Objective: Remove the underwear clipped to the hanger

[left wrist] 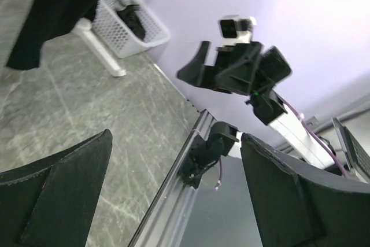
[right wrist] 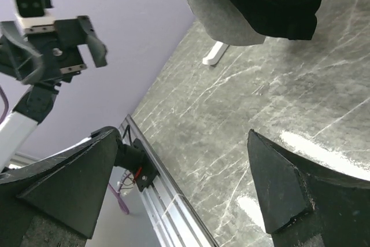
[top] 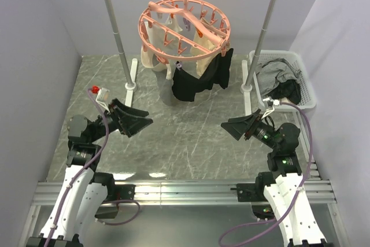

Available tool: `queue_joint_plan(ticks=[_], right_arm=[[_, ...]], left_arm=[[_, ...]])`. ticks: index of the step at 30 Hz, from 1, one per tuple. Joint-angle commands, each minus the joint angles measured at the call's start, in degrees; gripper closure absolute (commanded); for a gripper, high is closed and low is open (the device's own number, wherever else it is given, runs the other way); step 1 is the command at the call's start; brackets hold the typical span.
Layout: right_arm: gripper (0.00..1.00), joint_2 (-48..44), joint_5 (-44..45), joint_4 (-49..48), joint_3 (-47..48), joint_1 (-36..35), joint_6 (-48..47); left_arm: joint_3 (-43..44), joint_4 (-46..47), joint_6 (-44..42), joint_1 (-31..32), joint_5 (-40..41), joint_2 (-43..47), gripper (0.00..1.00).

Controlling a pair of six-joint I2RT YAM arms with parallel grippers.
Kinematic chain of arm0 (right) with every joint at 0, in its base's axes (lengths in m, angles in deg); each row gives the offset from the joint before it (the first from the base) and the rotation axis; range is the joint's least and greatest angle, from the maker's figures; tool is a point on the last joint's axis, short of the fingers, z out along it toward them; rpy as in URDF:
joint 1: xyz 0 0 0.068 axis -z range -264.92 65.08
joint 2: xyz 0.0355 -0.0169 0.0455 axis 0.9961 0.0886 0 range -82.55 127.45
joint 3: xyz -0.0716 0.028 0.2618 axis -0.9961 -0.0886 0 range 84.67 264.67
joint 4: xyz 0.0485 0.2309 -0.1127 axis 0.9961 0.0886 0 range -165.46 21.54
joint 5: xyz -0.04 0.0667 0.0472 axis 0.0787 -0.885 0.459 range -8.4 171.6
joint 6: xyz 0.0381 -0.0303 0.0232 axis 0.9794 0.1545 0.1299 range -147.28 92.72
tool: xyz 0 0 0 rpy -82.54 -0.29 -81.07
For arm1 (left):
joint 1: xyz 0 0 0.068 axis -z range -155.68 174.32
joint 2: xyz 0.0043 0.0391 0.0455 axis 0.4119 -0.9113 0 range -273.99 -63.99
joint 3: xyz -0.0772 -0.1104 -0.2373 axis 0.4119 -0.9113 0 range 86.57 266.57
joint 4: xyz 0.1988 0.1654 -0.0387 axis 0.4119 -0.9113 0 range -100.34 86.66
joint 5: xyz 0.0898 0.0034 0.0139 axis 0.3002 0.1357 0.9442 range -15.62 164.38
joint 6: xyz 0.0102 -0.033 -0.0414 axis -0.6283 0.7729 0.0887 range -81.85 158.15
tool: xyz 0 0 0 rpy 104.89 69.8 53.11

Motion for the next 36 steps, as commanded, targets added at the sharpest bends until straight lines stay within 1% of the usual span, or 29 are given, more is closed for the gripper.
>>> queue_joint_plan(ticks=[1,3,4,5,6,7,8,9,11,12,13,14,16,18,19,20,24,29,33,36], right_arm=[[0.0,1.79,-1.52,-3.25,2.47,-0.44,-1.46],[0.0,2.67,-2.75,-5.8,1.95,-1.22,-0.51],[0.0,3.37,-2.24,-7.99,1.34,-1.67,-0.33],[0.0,3.72,-1.62,-8.44,1.33,-2.11,-0.41],[0.0,4.16,-0.92,-8.19,1.5,-2.89,-1.37],[0.0,4.95,0.83,-7.23,2.11,-4.12,-1.81],[0.0,5.48,1.72,-6.61,2.64,-5.09,-2.51],[0.0,6.62,2.59,-4.77,3.78,-6.05,-4.17],[0.0,7.59,6.45,-2.92,4.84,-9.57,-6.03],[0.0,8.38,8.04,-0.82,5.28,-10.62,-8.04],[0.0,8.82,9.45,0.16,6.24,-12.81,-8.84],[0.0,9.17,12.24,1.3,6.86,-13.53,-9.63],[0.0,9.7,13.85,3.14,7.57,-14.67,-10.95],[0.0,8.83,14.99,3.42,7.05,-14.85,-11.05],[0.0,8.48,15.26,3.77,6.87,-14.94,-11.22],[0.0,7.95,15.52,4.12,6.78,-14.94,-11.31],[0.0,5.58,16.93,7.36,6.78,-15.12,-12.63],[0.0,3.64,16.84,9.13,6.34,-15.12,-12.98],[0.0,2.67,16.49,9.39,5.73,-15.12,-12.72],[0.0,2.32,15.79,9.74,5.72,-15.12,-12.63]], left_arm=[[-1.52,6.41,1.59,3.29,-1.03,1.66,0.01],[-1.87,6.59,0.46,6.8,3.52,1.75,0.01],[-1.35,5.46,-0.94,11.87,5.98,1.22,0.01],[-0.48,3.88,-4.78,14.88,8.7,0.61,0.01],[1.97,-0.05,-6.74,17.87,14.91,-0.18,0.0],[3.39,-1.66,-10.58,23.38,17.32,-2.36,0.02],[5.92,-3.15,-12.1,25.78,20.13,-3.6,0.02],[6.73,-4.47,-13.51,29.46,25.03,-5.96,0.04],[7.96,-4.48,-16.42,32.56,31.46,-8.26,0.05],[8.32,-4.05,-17.12,35.01,37.32,-10.88,0.07],[8.76,-3.78,-19.56,36.25,39.99,-12.39,0.02],[9.98,-3.95,-20.63,37.49,43.59,-13.97,0.01],[10.87,-3.53,-24.22,40.65,53.15,-18.89,0.03],[12.71,-3.34,-26.08,43.37,60.11,-23.88,0.04],[13.24,-2.12,-28.44,44.08,64.41,-25.48,0.06],[14.11,-1.24,-29.25,44.7,66.37,-26.98,0.06],[14.48,5.78,-34.08,46.02,71.39,-34.79,0.14],[16.58,9.92,-39.44,46.02,80.34,-39.99,0.13],[17.64,14.83,-45.24,46.02,83.95,-45.25,0.13],[19.57,17.3,-50.6,46.02,84.14,-49.74,0.13]])
